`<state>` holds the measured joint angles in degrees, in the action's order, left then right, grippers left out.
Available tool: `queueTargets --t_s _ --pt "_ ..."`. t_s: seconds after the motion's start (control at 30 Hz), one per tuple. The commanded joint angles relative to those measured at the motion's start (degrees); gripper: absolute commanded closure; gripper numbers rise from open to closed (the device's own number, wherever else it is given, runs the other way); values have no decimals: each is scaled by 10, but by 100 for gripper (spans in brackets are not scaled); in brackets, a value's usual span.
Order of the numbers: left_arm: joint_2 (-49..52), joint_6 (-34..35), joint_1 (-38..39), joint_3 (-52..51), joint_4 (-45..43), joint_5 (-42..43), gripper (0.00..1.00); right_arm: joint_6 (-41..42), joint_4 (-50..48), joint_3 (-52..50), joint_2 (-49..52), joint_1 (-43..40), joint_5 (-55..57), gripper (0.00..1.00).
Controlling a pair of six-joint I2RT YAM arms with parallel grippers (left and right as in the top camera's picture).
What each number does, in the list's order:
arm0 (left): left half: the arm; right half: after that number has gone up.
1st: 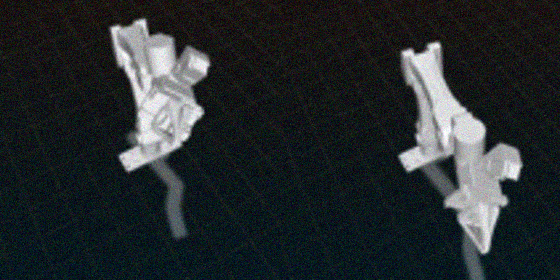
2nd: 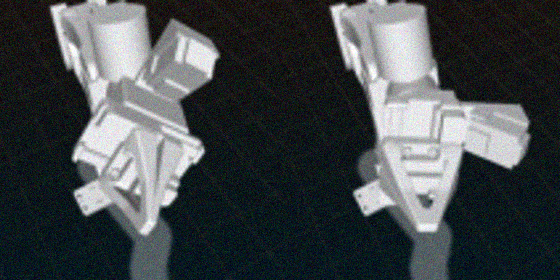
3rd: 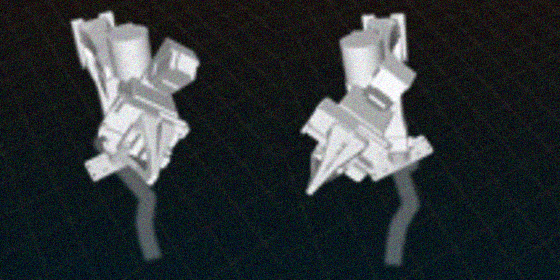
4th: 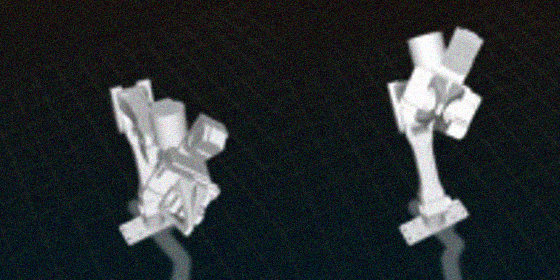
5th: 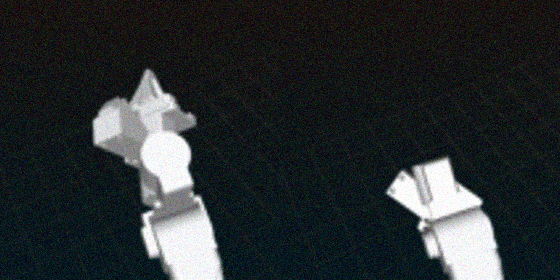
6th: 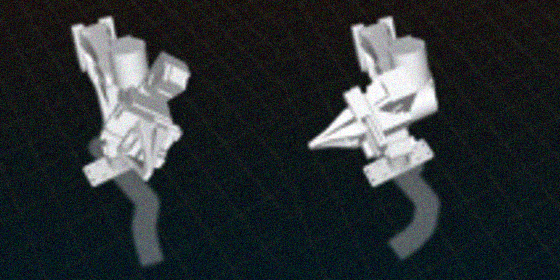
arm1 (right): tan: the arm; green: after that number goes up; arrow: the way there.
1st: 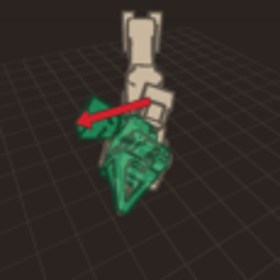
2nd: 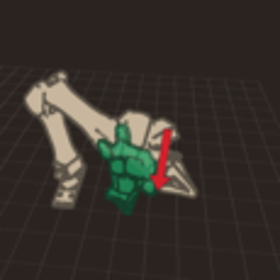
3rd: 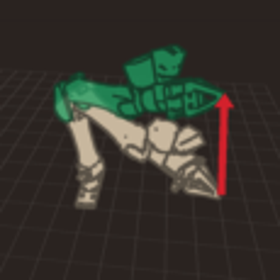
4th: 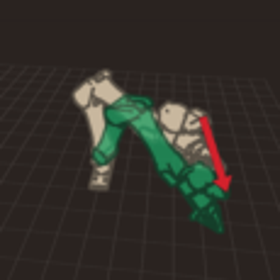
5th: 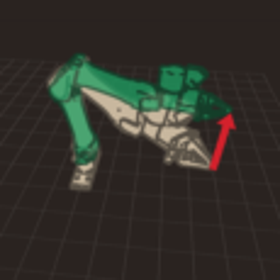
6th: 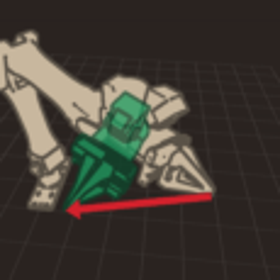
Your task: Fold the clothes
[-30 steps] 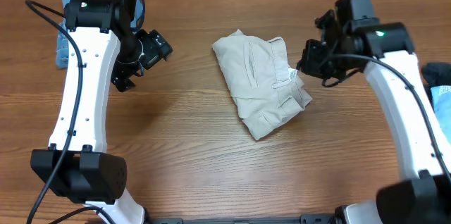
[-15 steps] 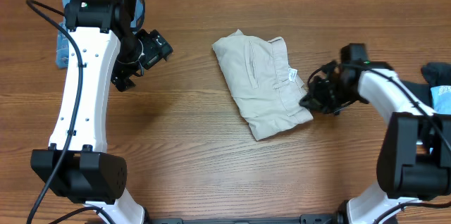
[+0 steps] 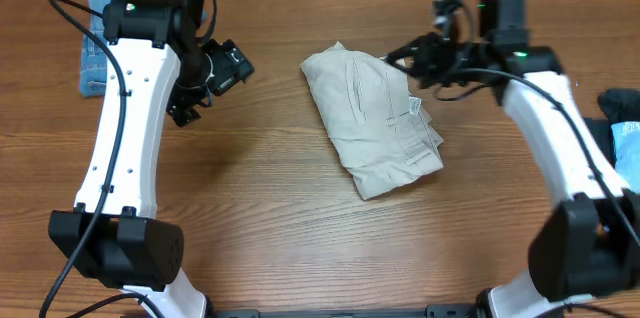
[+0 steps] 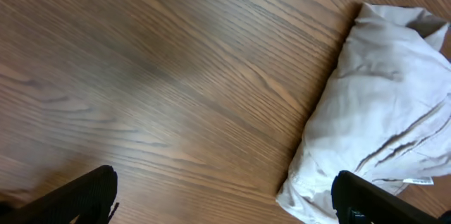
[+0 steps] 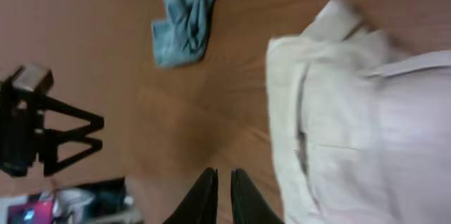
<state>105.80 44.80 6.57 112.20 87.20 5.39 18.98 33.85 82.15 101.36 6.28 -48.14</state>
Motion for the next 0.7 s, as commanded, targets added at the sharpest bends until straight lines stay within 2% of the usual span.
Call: queueTargets --t_s 0.0,0.1,0.17,0.27,0.37,0.43,0.47,0.53,0.67 --pt "6 -16 7 0 0 0 0 40 -72 3 69 28 -24 89" --pt "6 -15 7 0 0 0 0 97 -184 3 166 35 -45 89" --pt "6 -16 8 0 1 0 0 128 -237 3 236 33 -44 86" --pt "6 -16 16 0 0 0 0 127 -225 3 288 33 17 84" --pt "6 -16 31 -4 -3 -10 0 123 -200 11 271 25 44 88" --pt "8 -15 42 -6 -3 -23 0 84 -163 25 219 13 45 88" --pt "8 -15 54 -8 -9 -28 0 62 -92 49 133 -2 49 84" --pt "8 -15 59 -8 -16 -29 0 54 -12 53 52 -13 43 81" --pt "8 -15 59 -8 -17 -42 0 -21 181 52 -3 -14 31 81"
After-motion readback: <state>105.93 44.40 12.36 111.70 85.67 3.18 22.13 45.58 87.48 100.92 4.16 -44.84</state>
